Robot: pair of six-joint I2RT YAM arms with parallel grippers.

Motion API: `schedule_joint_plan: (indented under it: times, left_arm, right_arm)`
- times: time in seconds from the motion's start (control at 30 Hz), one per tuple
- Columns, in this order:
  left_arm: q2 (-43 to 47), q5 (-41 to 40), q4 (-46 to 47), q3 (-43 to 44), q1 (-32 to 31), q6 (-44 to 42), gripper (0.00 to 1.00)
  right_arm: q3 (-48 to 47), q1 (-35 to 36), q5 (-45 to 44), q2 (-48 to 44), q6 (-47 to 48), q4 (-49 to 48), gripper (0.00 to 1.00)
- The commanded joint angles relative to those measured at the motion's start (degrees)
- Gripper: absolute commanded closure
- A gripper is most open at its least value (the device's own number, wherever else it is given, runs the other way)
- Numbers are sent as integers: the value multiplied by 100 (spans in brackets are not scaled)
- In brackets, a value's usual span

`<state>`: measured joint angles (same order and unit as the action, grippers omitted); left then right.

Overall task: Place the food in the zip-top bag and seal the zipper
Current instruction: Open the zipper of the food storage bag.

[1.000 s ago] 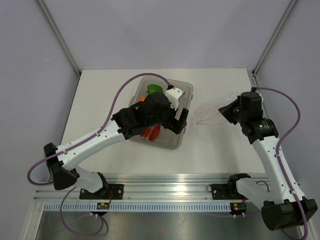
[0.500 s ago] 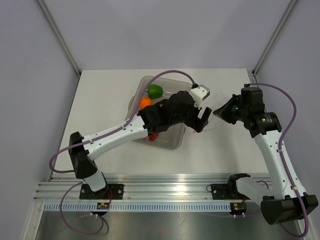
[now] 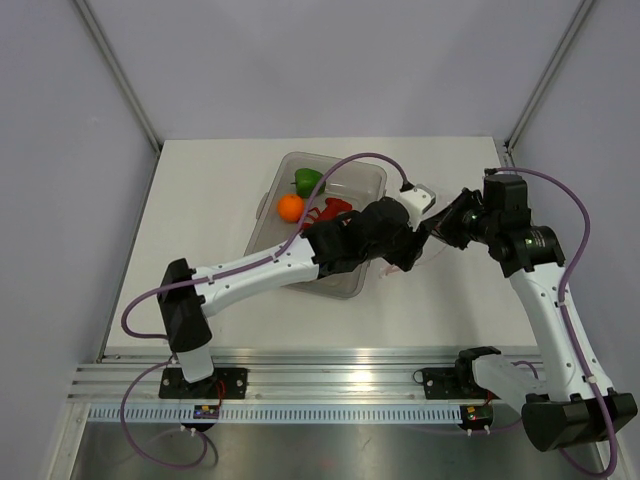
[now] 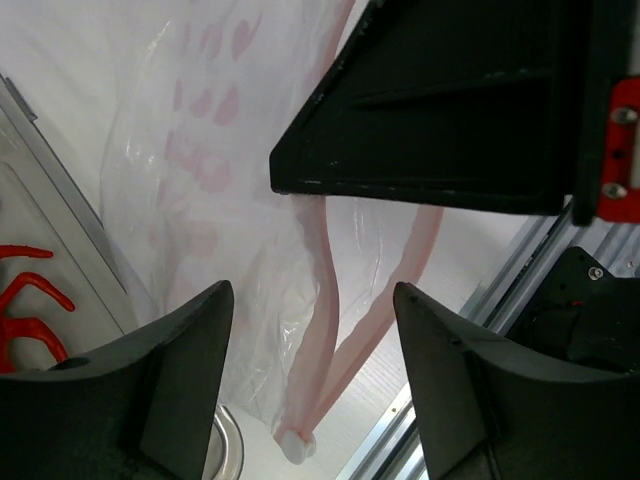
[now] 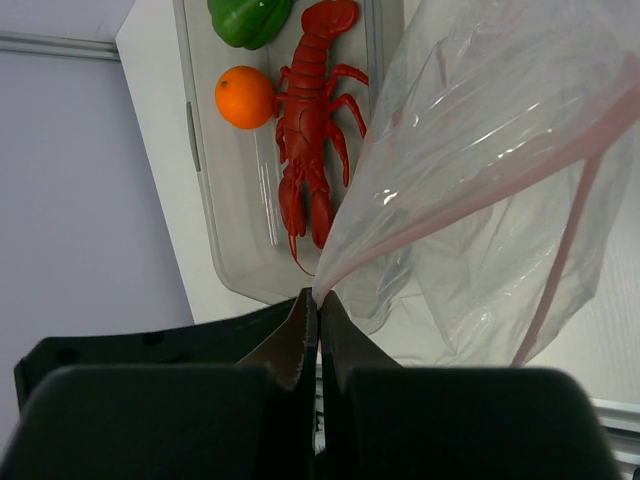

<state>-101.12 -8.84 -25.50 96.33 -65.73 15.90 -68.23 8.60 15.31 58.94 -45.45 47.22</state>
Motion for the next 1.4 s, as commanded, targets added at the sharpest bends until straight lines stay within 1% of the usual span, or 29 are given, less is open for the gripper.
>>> schedule_joint_plan:
  times: [0.0,0.1,0.13,0.2,0.23,0.27,0.3,0.33,0.37,0.43,0.47,0.5,0.53,0.57,0.6,0.7,0.83,0.93,1.03,1.17,1.2,1.23,1.27,1.3,1.33,1.37]
  left_arm:
    - [-74,-276,379,307,17,150,42]
    - [-101,-233,388,360,34,203,61]
    - [-83,-58,414,360,61,212,74]
    - [-74,241,458,368,148,308,88]
    - [-66,556,467,369,201,395,100]
    - [-57,768,493,360,349,596,100]
    - [-48,1022,545,290,429,720,100]
    - [-5,1451,685,237,604,843,100]
    - [31,1655,782,150,693,1106,100]
    - [84,2077,1045,-78,851,1344,100]
    - [127,2158,1116,-141,974,1563,100]
    - [128,2219,1160,-176,1027,1635,100]
    - [128,2324,1196,-220,1106,1696,100]
    - [145,2352,1213,-238,1133,1836,100]
    - [145,2369,1214,-247,1159,1899,100]
    - [137,2378,1258,-229,1203,2092,100]
    - [93,2483,1354,-185,1221,2277,100]
    - [75,2493,1363,-133,1230,2391,100]
    - [84,2484,1372,-106,1230,2444,100]
    - [93,2527,1460,-106,1230,2540,100]
    - [93,2545,1477,-106,1230,2558,100]
    - [93,2563,1495,-97,1230,2584,100]
    - [84,2572,1495,-89,1230,2611,100]
    - [92,2589,1486,-71,1230,2620,100]
    - [93,2589,1425,-19,1230,2629,100]
    - [101,2589,1372,8,1238,2603,100]
  right_arm:
    - [-33,-8,227,-102,-78,-231,100]
    - [2,-16,244,-154,-52,-205,100]
    - [-6,-8,253,-198,18,-187,100]
    - [-85,-8,175,-251,150,-91,87]
    - [-138,-8,104,-269,194,-21,82]
    - [-260,-16,25,-295,247,93,70]
    - [-340,-8,-106,-347,404,155,66]
    - [-584,-8,-212,-339,492,251,62]
    - [-726,-8,-308,-330,606,479,57]
    - [-998,-16,-572,-322,862,682,56]
    - [-1243,-8,-643,-321,932,857,55]
    - [-1350,-8,-730,-313,1089,928,51]
    - [-1516,-8,-783,-330,1126,990,50]
    - [-1579,-16,-862,-339,1178,1113,49]
    - [-1614,-8,-1002,-374,1222,1149,47]
    - [-1519,-8,-1127,-409,1319,1193,41]
    - [-1431,-8,-1004,-216,1372,1228,36]
    - [-1317,-8,-1074,-137,1364,1184,34]
    - [-1054,-8,-1223,-137,1346,1097,34]
    - [-605,-16,-969,-84,1258,641,37]
    - [-508,-8,-951,-75,1258,561,43]
    - [-316,1,-995,-49,1258,473,46]
    - [-244,-16,-1143,-14,1249,342,51]
    - [-192,1,-1205,47,1275,306,66]
    - [-191,-7,-1275,74,1293,314,75]
    - [-191,-8,-1468,91,1345,314,82]
